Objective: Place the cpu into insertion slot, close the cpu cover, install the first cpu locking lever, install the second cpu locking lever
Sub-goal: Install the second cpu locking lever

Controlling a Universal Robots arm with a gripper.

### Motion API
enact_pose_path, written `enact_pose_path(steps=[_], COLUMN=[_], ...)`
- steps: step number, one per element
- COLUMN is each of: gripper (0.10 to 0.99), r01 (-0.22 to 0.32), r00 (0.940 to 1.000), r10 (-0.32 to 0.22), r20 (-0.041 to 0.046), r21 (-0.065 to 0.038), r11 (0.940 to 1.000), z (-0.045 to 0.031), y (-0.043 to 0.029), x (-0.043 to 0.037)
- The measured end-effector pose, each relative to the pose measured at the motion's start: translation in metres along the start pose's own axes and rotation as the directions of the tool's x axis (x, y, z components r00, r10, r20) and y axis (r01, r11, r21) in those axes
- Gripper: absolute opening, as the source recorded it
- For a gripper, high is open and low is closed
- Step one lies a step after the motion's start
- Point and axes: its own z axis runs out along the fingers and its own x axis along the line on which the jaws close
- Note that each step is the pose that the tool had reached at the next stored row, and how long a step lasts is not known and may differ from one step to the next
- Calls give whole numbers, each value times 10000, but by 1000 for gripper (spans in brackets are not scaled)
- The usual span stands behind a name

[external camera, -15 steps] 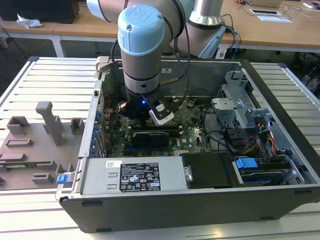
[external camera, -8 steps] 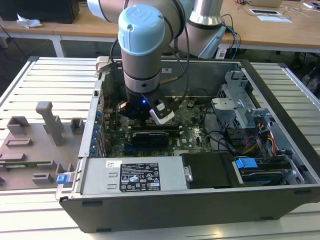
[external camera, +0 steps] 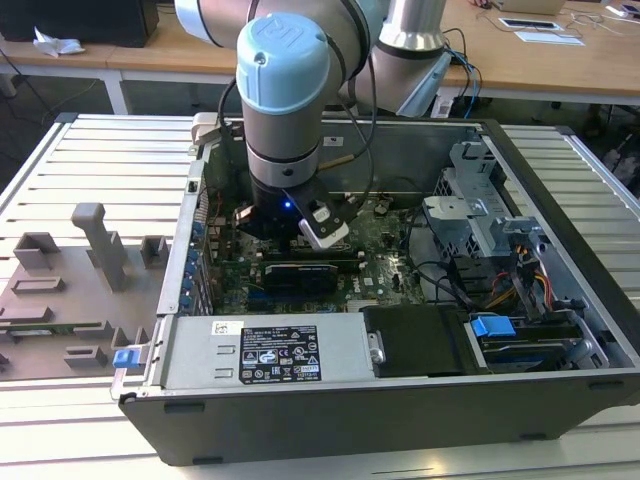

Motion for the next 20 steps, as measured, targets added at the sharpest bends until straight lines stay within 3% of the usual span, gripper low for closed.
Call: enact_pose_path(steps=[10,12,15,17,20], gripper=[106,106,106,106,106], r01=[56,59,58,45,10], r00=[10000,10000,10000,10000,9998], r10=[-56,-59,-58,-45,-9], r20=[45,44,42,-23,-196], r21=[-1,1,17,49,46], r11=[10000,10000,10000,10000,10000], z=[-35,-106,-134,-122,-107], y=[-10,6,39,78,115], x=[11,7,-15,-105,-267])
